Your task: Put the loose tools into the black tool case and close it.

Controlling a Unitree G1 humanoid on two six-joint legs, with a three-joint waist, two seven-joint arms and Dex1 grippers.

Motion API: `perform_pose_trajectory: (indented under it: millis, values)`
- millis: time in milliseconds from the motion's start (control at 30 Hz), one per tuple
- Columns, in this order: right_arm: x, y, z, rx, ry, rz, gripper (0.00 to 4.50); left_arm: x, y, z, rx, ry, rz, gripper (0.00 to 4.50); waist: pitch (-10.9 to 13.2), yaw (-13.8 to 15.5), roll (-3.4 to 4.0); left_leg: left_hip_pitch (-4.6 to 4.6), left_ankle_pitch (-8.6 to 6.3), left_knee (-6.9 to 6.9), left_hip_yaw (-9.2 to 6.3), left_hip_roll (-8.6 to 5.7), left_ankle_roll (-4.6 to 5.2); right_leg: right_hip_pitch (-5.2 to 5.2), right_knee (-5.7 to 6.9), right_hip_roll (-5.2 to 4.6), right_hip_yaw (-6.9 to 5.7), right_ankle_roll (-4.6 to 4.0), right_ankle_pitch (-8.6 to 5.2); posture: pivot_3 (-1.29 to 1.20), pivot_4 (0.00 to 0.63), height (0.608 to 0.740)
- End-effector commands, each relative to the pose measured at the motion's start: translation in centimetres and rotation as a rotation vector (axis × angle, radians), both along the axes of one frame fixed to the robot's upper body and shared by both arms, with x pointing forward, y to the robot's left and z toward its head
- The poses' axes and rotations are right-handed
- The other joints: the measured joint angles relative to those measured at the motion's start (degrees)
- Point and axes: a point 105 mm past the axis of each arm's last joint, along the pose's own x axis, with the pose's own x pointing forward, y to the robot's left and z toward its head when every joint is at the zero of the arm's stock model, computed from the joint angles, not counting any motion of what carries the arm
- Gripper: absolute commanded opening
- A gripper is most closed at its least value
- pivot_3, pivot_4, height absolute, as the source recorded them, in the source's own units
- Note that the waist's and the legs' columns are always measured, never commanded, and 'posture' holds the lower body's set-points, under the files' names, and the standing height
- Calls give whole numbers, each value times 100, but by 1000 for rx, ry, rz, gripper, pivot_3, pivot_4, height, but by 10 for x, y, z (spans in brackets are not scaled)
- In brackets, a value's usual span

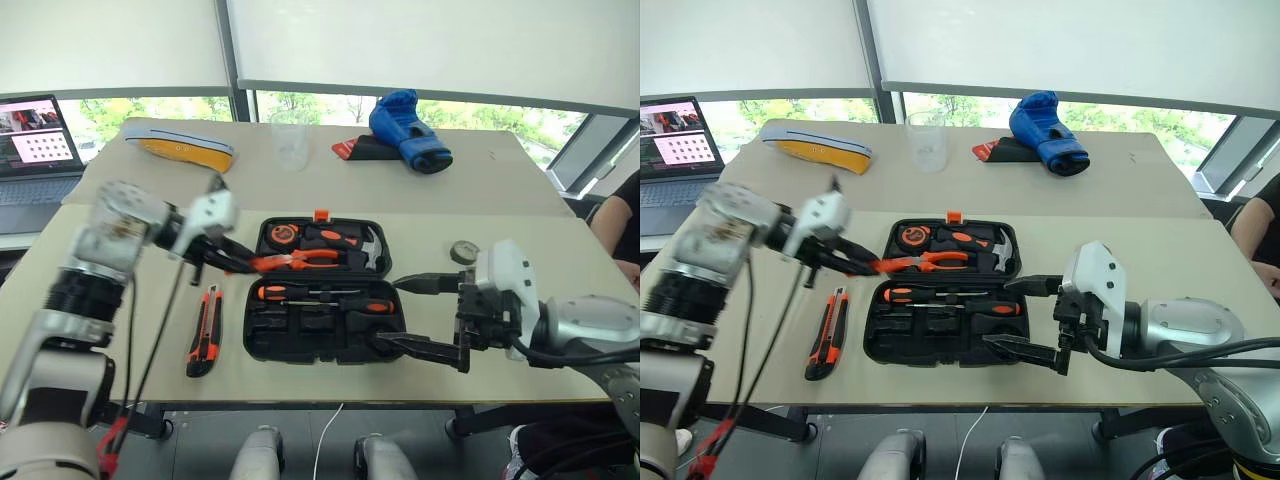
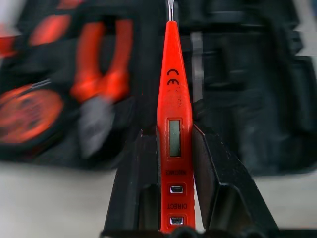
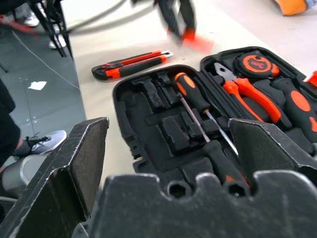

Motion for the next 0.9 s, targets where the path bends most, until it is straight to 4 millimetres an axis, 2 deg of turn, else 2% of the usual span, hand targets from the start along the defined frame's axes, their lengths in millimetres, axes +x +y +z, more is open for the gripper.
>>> perform_pose_trajectory:
  millis: [33,167,300,633,767,833,900]
  values:
    - [-5,5,9,17,-63,6,4500,-6,-16,-5,68,12,-29,433,1,-40,-1,0,0,0,-1,3,0,-3,3,4,1,8,-5,0,150,740]
    - [-5,4,8,16,-67,-16,4500,-3,-27,-16,94,26,0,433,1,-46,-1,9,2,3,-7,3,2,0,9,5,1,3,-22,0,150,740]
    - [-5,5,8,19,-69,-28,4500,-11,-30,-23,103,57,-37,433,1,-49,-1,9,5,18,-8,2,6,5,8,5,5,-10,-18,0,150,740]
    - [-3,3,8,23,-78,-56,4500,-17,-17,-34,185,91,-39,433,1,-50,-1,10,6,19,-8,2,7,7,8,6,9,-11,-17,0,150,740]
    - [-2,4,8,30,-81,-61,4500,-8,-17,-35,192,70,18,433,1,-46,-1,12,6,19,-8,2,7,8,8,6,9,-11,-18,0,150,740]
    - [-1,3,7,30,-80,-64,4500,-11,-21,-30,167,88,3,1440,1,-46,-1,15,6,20,-8,2,8,11,10,6,8,-10,-17,0,150,740]
    - [0,3,6,31,-80,-65,4500,-14,-24,-26,150,97,-8,1972,1,-46,-1,15,6,21,-8,2,8,10,10,6,8,-10,-15,0,150,740]
